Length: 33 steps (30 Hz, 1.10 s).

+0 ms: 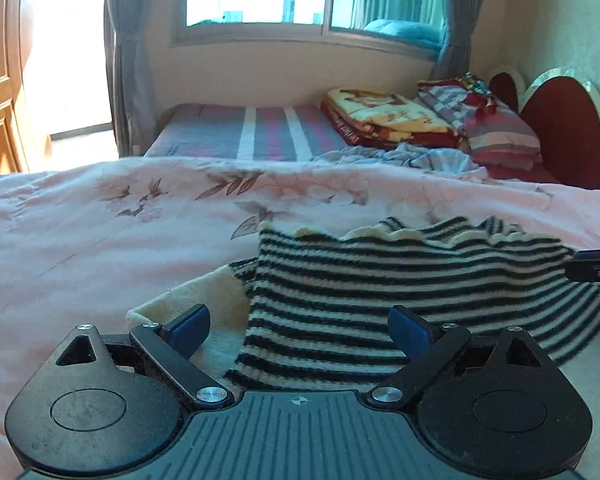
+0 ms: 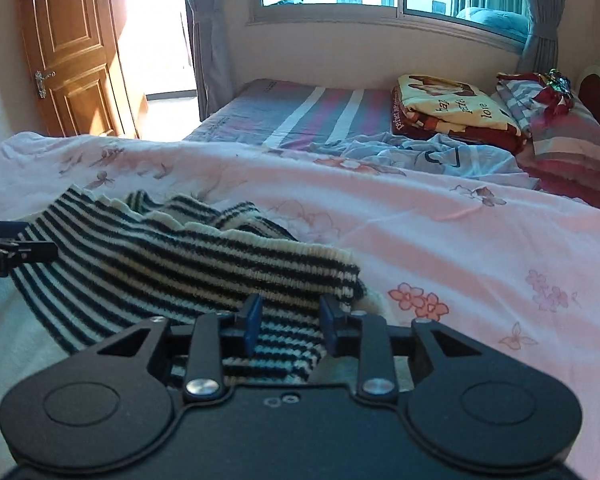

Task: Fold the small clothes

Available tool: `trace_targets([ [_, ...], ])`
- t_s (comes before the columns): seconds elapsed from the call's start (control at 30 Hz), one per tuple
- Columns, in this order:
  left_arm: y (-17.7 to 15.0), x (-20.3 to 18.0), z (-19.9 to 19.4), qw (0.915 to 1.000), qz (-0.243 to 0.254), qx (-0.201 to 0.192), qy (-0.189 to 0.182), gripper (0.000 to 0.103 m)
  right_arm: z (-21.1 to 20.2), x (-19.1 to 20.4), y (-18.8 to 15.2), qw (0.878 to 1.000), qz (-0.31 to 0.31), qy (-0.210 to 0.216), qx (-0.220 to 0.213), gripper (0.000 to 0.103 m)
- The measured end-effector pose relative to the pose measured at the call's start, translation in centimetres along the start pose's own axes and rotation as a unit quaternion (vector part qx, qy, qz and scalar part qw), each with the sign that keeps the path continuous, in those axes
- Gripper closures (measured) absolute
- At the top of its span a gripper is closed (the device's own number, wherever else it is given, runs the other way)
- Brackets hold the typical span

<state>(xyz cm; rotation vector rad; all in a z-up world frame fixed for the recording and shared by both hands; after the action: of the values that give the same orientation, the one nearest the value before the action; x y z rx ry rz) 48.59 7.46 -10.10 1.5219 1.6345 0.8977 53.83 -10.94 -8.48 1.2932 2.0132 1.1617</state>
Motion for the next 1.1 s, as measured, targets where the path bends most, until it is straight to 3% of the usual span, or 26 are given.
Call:
trace_targets([
  [0.17, -0.7, -5.1, -4.4, 0.9971, 0.018, -0.031, -0.067, 0.008, -2.3, 5.9, -1.8, 0.998, -0.029, 0.063, 0.008, 0.069],
  [0.27, -2.5, -7.6, -3.9, 0.9954, 0.056, 0.005, -0.078, 0.008, -1.8, 8.2, -3.3, 0.997, -0.046, 0.065, 0.025, 0.069],
  [0.33, -3.7, -7.1, -3.2, 0.9954, 0.057, 0.024, -0.073, 0.007, -1.6, 8.5, -4.0, 0.996, -0.066, 0.047, 0.024, 0.069],
  [0.43, -4.1, -5.3, -4.5, 0.9955, 0.056, 0.017, -0.075, 0.007, -2.8, 7.2, -4.3, 0.997, -0.061, 0.038, 0.023, 0.065],
  [0.53, -4.9, -2.5, -6.2, 0.9963, 0.064, 0.009, -0.057, 0.007, -4.4, 3.1, -5.3, 0.999, -0.049, -0.014, 0.018, 0.067],
  [0.57, -5.2, -1.3, -6.4, 0.9972, 0.057, 0.009, -0.048, 0.0, -4.9, 1.5, -5.8, 0.999, -0.033, -0.025, 0.012, 0.067],
  [0.6, -5.5, -0.3, -6.6, 0.9981, 0.042, 0.013, -0.043, 0.0, -5.1, 0.3, -6.1, 0.999, -0.016, -0.029, 0.012, 0.067],
  [0.7, -5.0, 0.1, -7.2, 0.9988, 0.036, 0.016, -0.029, 0.0, -5.4, 0.0, -5.6, 0.999, 0.009, -0.034, 0.014, 0.067],
  [0.77, -4.2, -0.6, -8.2, 0.9992, 0.031, 0.007, -0.024, 0.0, -6.7, 1.5, -4.4, 0.999, 0.005, -0.04, -0.017, 0.068],
  [0.83, -3.6, -1.9, -9.8, 0.9987, 0.016, -0.015, -0.046, 0.0, -7.9, 3.3, -4.0, 0.999, 0.017, -0.017, -0.03, 0.065],
  [1.0, -5.1, -5.3, -10.6, 0.9974, 0.011, -0.002, -0.071, 0.0, -8.0, 9.3, -5.7, 0.999, -0.018, 0.028, -0.009, 0.068],
  [1.1, -6.5, -6.3, -10.6, 0.9978, 0.016, 0.011, -0.063, 0.0, -7.4, 11.9, -6.8, 0.998, -0.057, 0.016, 0.001, 0.069],
])
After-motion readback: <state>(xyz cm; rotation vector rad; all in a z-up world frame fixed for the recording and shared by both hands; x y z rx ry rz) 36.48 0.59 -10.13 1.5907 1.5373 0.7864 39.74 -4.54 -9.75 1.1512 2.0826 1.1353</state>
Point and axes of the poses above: each gripper's, at about its wrist camera, not at the fingertips, and z roughly the way its jaws point, x to its left, y to its top, the point moved 8 cm from there along z, roughly the way its jaws point, and after that the axes turned 8 degrees about -x, right-handed, at the moved point
